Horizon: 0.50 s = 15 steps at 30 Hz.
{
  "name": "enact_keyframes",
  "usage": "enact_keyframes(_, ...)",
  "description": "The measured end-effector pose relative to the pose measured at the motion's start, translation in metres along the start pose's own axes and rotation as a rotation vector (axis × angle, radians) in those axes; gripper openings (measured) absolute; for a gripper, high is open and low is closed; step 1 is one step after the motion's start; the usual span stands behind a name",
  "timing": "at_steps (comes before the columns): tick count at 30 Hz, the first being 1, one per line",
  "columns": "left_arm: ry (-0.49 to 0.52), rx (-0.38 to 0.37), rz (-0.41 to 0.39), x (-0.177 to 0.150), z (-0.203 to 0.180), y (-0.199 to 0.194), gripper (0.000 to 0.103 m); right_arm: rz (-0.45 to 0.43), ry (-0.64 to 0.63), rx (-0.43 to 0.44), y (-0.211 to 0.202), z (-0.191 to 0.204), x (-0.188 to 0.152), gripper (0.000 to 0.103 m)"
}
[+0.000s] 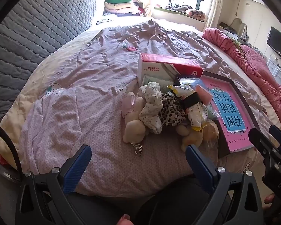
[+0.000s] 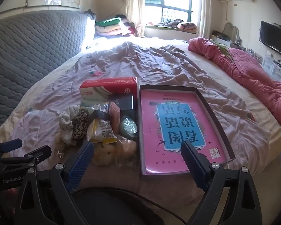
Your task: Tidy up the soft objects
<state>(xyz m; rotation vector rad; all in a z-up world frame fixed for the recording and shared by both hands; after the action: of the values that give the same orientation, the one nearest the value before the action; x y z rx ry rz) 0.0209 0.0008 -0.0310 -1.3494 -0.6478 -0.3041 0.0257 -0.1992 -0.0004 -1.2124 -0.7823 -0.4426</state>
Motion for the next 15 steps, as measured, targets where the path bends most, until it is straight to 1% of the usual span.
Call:
enact_keyframes(1,0.026,0.024,0.024,0.0014,-0.0031,0.0024,0.101,0.000,0.000,-0.002,-0.0005,0.0011,-0.0012,0.094)
enact_keyframes(2,0.031,0.027,0.026,0.0012,-0.0050,0.0048,0.101,0.021,0.011,0.014,0.0016,0.0003,-0.0010,0.094)
enact_keyframes(5,0.036,0.033,0.019,0.0024,-0.0102,0.0057,0.101,0.026,0.010,0.020,0.0046,-0.0003,-0.0015,0.094)
enact_keyframes(8,0.024,0.012,0.009,0.0018,-0.0058,0.0045,0.101,0.019,0.009,0.021,0.0050,-0.0009,-0.0009,0.094)
enact_keyframes(9,0.019,0.006,0.007,0.0015,-0.0019,0.0032,0.101,0.019,0.012,0.021,0.0050,0.0031,-0.0060,0.094)
enact_keyframes(15,0.023,0.013,0.007,0.0012,-0.0007,0.0033,0.101,0.017,0.018,0.028,0.0034,0.0014,-0.0050,0.094)
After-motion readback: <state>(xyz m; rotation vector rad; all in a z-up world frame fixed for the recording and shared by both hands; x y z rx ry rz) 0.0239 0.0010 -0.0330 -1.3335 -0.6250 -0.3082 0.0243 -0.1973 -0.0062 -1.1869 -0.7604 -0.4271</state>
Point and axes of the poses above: each gripper's, at about its wrist camera, not at the fingertips, and y roughly the way its jaws point, z to its left, x to its top, the point moved 4 cm from there along y, roughly the way its jaws point, and after that the axes turned 13 degrees about x, right-handed, at the moved point
